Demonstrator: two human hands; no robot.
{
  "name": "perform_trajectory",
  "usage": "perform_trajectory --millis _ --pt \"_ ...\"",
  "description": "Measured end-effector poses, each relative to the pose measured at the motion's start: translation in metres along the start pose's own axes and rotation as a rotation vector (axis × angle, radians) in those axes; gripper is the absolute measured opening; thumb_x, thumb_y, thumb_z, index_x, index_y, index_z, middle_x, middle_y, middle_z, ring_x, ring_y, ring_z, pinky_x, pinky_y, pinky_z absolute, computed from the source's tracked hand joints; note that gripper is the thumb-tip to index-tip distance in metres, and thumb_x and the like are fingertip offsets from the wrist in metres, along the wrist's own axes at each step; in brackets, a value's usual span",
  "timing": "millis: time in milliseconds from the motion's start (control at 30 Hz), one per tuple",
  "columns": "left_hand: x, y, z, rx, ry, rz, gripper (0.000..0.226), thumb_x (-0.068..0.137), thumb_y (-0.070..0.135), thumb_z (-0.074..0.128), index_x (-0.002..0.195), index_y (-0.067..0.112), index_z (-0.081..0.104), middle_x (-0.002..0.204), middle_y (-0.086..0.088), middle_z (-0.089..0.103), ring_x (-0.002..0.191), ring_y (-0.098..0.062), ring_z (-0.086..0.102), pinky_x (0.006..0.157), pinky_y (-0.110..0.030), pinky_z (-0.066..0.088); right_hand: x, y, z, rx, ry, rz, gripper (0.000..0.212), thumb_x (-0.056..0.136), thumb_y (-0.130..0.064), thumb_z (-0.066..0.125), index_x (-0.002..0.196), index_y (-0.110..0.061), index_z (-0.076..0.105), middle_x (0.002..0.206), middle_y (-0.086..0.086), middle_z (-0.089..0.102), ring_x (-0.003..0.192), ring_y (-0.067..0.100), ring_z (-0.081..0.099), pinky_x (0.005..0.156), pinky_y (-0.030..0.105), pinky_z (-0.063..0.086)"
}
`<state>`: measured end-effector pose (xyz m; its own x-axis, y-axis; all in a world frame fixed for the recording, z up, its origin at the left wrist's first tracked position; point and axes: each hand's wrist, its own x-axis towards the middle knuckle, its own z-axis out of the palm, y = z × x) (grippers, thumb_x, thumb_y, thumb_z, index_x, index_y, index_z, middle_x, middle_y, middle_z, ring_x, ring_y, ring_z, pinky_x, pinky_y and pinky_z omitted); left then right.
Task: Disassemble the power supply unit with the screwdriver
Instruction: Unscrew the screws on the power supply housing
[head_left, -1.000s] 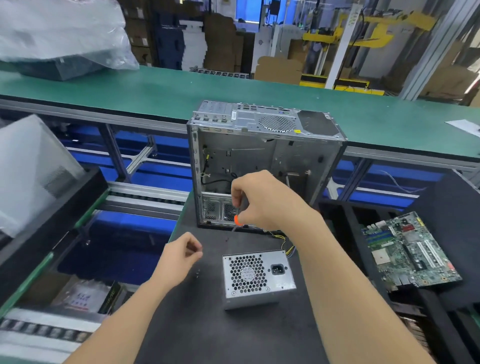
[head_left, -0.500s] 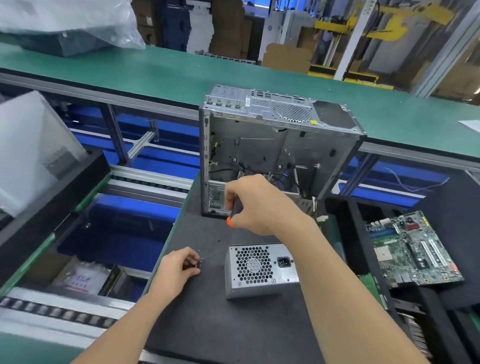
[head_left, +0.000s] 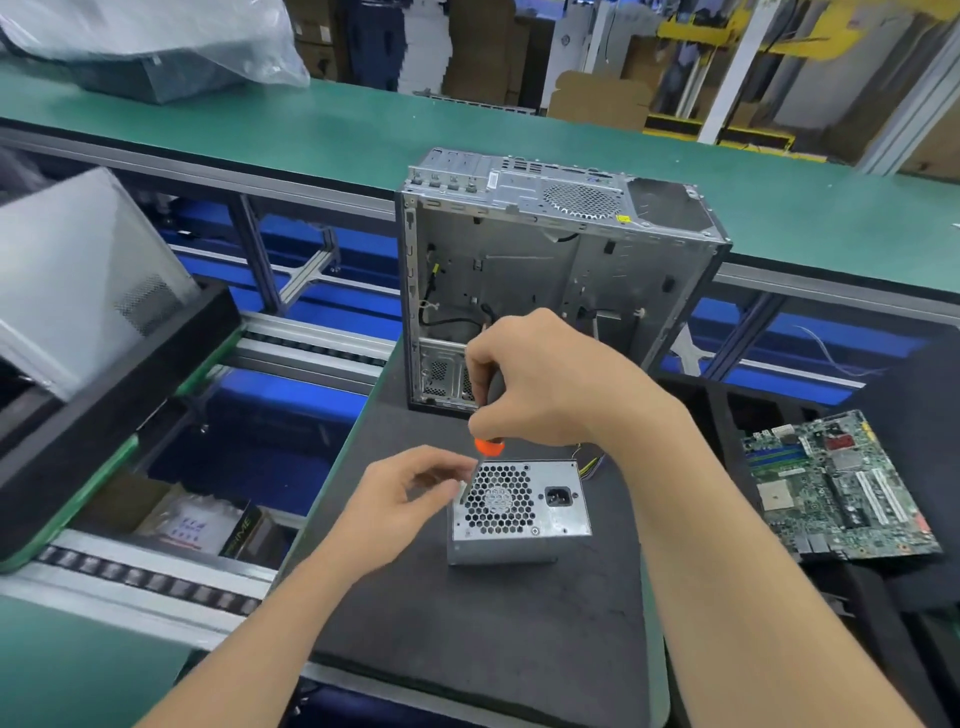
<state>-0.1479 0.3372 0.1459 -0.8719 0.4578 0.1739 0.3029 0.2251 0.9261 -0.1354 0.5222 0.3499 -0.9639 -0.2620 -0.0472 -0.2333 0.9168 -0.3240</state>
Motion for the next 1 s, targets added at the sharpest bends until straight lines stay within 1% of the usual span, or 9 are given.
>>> perform_trajectory --millis 100,167,267,367,433,600,733,867,1000 --pt "-0.006 0.003 0.011 0.006 -0.004 -0.064 0.043 0.097 0.002 0.071 0.106 0.044 0.077 0.103 0.013 0.08 0.101 -0.011 0.074 0.092 -0.019 0.054 -0.008 0.001 0.004 -0.003 -0.018 -0.022 0.014 0.07 -0.029 0.076 0.07 -0.024 0.063 0.076 -0.011 0.066 0.074 0.009 0.063 0.057 0.031 0.054" --pt "-0.011 0.003 0.016 0.004 0.005 -0.081 0.043 0.095 0.001 0.071 0.099 0.043 0.078 0.101 0.011 0.08 0.096 -0.011 0.075 0.09 -0.019 0.055 -0.012 0.005 0.006 0.006 -0.025 -0.028 0.014 0.069 -0.027 0.076 0.071 -0.023 0.063 0.074 -0.01 0.066 0.074 0.012 0.065 0.057 0.033 0.056" --pt "-0.015 0.004 0.022 0.006 0.041 -0.1 0.046 0.093 -0.003 0.073 0.093 0.042 0.079 0.099 0.009 0.079 0.095 -0.013 0.075 0.092 -0.027 0.058 -0.018 0.011 0.008 0.026 -0.035 -0.052 0.014 0.069 -0.026 0.076 0.071 -0.022 0.062 0.072 -0.009 0.067 0.072 0.015 0.067 0.057 0.033 0.057" --pt "-0.019 0.006 0.027 0.046 0.078 -0.112 0.049 0.09 -0.003 0.077 0.088 0.045 0.079 0.096 0.011 0.077 0.096 -0.012 0.075 0.094 -0.029 0.058 -0.021 0.015 0.011 0.049 -0.039 -0.074 0.013 0.07 -0.025 0.075 0.071 -0.022 0.062 0.073 -0.008 0.068 0.072 0.016 0.068 0.059 0.036 0.06" --pt "-0.02 0.006 0.029 0.056 0.104 -0.125 0.047 0.088 -0.003 0.079 0.087 0.044 0.079 0.096 0.009 0.077 0.095 -0.013 0.075 0.094 -0.031 0.058 -0.022 0.018 0.014 0.057 -0.046 -0.089 0.012 0.07 -0.024 0.074 0.072 -0.022 0.062 0.072 -0.007 0.068 0.072 0.017 0.068 0.059 0.036 0.059" --pt "-0.023 0.008 0.034 0.062 0.145 -0.145 0.041 0.088 -0.004 0.079 0.087 0.038 0.08 0.096 0.006 0.078 0.093 -0.015 0.076 0.094 -0.037 0.06 -0.023 0.023 0.018 0.063 -0.026 -0.111 0.011 0.069 -0.023 0.074 0.072 -0.021 0.063 0.071 -0.005 0.069 0.071 0.017 0.067 0.051 0.028 0.051" --pt "-0.024 0.007 0.032 0.104 0.116 -0.153 0.036 0.089 0.0 0.078 0.09 0.036 0.079 0.097 0.011 0.077 0.099 -0.013 0.074 0.098 -0.038 0.058 -0.025 0.021 0.02 0.064 -0.005 -0.129 0.011 0.069 -0.022 0.073 0.071 -0.021 0.062 0.071 -0.006 0.068 0.071 0.014 0.066 0.051 0.028 0.051" --pt "-0.023 0.004 0.029 0.075 0.093 -0.155 0.037 0.09 0.0 0.077 0.089 0.037 0.077 0.096 0.01 0.078 0.097 -0.012 0.074 0.098 -0.037 0.058 -0.027 0.014 0.022 0.057 0.011 -0.138 0.011 0.07 -0.021 0.073 0.071 -0.021 0.061 0.071 -0.008 0.065 0.074 0.012 0.063 0.055 0.031 0.053" --pt "-0.021 0.002 0.026 0.051 0.06 -0.147 0.037 0.091 0.002 0.077 0.087 0.039 0.076 0.096 0.011 0.078 0.097 -0.012 0.074 0.097 -0.035 0.058 -0.026 0.005 0.024 0.031 0.015 -0.118 0.011 0.07 -0.02 0.071 0.072 -0.021 0.061 0.072 -0.01 0.063 0.074 0.012 0.062 0.052 0.028 0.048"
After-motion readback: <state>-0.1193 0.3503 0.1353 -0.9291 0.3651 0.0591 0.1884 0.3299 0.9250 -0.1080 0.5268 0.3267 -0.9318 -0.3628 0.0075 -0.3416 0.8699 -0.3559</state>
